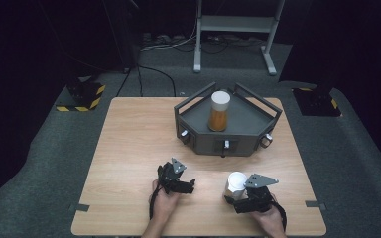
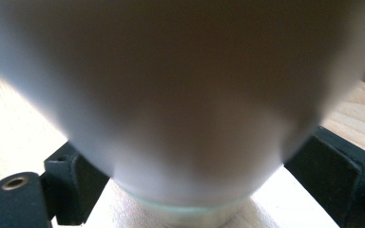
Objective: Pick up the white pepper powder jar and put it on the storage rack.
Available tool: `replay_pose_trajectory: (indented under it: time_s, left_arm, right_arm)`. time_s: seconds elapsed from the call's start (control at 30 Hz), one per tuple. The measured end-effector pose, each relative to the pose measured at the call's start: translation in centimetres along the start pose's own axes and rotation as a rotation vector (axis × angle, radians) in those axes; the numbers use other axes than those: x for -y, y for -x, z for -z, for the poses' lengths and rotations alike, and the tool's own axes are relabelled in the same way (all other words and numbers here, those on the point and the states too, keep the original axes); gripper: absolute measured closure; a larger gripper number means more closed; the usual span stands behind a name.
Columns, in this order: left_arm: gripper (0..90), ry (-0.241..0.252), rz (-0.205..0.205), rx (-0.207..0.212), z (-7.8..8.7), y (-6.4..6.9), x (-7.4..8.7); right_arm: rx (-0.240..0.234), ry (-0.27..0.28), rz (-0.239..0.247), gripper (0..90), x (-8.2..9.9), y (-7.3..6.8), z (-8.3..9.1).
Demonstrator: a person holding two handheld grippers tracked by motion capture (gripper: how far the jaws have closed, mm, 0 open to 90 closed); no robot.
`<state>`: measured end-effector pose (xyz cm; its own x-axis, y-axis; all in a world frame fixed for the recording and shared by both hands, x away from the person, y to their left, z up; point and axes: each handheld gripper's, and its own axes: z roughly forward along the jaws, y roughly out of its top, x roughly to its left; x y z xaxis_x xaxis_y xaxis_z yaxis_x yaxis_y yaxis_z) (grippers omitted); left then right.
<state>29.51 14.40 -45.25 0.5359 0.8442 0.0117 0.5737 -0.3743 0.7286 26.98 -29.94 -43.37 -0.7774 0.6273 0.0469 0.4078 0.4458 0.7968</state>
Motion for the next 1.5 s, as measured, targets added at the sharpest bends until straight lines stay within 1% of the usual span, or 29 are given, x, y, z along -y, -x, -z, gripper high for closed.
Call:
replay_pose_trajectory:
  time_s: [0.1,0.27,0.43,0.6,0.7,0.9,1.07,1.33,1.5]
  left_arm:
    - [4.3,-0.002,-0.003,0.0,0.0,0.0,0.0]
    - [4.3,0.0,0.0,0.0,0.0,0.0,0.0]
    - [4.3,0.0,0.0,0.0,0.0,0.0,0.0]
    - [4.3,0.0,0.0,0.0,0.0,0.0,0.0]
    - [4.3,0.0,0.0,0.0,0.0,0.0,0.0]
    - [4.3,0.0,0.0,0.0,0.0,0.0,0.0]
    - [4.3,0.0,0.0,0.0,0.0,0.0,0.0]
    - [4.3,0.0,0.0,0.0,0.0,0.0,0.0]
    - [4.3,0.0,0.0,0.0,0.0,0.0,0.0]
  right_arm:
    - [0.002,0.002,0.007,13.7,-0.1,-0.1,-0.1]
    - [0.002,0.008,0.027,20.7,-0.1,-0.3,-0.3]
    - [-0.015,0.02,0.036,28.9,-0.1,-0.1,-0.5]
    - [-0.006,0.019,0.054,29.9,-0.1,-0.4,-0.6]
    - [0.006,0.021,0.072,30.5,-0.1,-0.6,-0.5]
    - [0.01,0.026,0.074,30.6,0.0,-0.8,-0.5]
    - [0.022,0.021,0.096,30.7,-0.2,-1.2,-0.5]
    - [0.019,0.008,0.088,30.7,-0.5,-1.0,-0.5]
    - [0.022,0.017,0.071,30.7,-0.6,-0.6,0.0]
